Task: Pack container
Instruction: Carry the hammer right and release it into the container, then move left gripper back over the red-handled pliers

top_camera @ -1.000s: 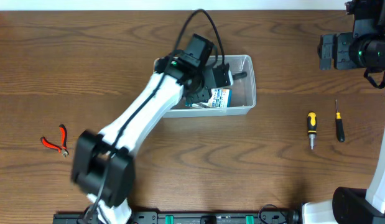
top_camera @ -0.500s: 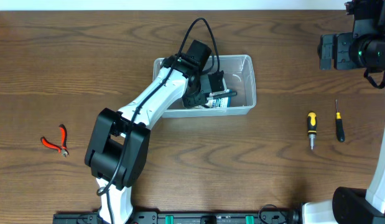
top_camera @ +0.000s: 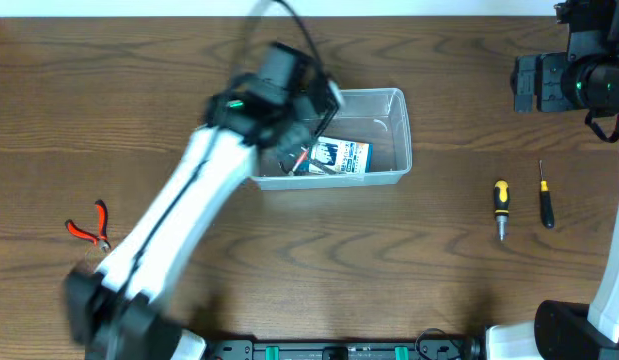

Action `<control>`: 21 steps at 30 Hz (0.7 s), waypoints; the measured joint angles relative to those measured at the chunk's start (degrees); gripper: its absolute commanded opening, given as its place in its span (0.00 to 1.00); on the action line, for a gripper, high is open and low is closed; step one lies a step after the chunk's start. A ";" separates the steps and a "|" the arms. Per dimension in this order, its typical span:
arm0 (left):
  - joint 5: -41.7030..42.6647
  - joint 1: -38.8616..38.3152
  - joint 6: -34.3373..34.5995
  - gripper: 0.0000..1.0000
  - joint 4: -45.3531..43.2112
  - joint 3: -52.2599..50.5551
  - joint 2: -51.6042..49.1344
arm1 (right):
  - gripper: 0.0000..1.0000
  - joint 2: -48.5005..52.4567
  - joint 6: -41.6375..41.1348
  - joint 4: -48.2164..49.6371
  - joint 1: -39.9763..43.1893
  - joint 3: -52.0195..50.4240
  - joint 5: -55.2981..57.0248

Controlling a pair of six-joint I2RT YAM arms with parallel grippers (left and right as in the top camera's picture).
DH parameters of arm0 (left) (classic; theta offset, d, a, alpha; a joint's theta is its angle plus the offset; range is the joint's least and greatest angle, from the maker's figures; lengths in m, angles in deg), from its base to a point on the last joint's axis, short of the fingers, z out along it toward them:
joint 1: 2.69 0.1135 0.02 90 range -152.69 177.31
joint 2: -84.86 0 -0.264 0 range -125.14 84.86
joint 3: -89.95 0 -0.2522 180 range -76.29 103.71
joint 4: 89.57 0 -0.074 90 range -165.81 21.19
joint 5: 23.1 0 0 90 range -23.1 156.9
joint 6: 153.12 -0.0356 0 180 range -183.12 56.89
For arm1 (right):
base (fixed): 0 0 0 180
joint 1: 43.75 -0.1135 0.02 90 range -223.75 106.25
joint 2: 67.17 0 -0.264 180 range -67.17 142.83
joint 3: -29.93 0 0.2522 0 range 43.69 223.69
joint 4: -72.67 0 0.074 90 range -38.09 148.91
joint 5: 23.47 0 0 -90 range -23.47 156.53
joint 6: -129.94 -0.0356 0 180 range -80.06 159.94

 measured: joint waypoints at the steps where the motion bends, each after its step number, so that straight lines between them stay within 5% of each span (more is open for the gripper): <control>1: -1.07 1.55 1.84 0.98 0.68 0.04 2.95 | 0.99 0.00 0.00 0.00 0.00 0.00 0.00; 7: -5.11 20.50 19.71 0.98 11.98 0.52 16.35 | 0.99 0.00 0.02 -0.02 0.00 0.00 0.00; 13: -6.21 40.92 37.20 0.98 20.92 -0.09 16.68 | 0.99 0.00 0.15 0.00 0.00 -0.02 0.00; 21: 0.04 56.57 44.85 0.98 18.99 -4.26 6.88 | 0.99 0.00 0.17 -0.15 0.00 -0.04 0.00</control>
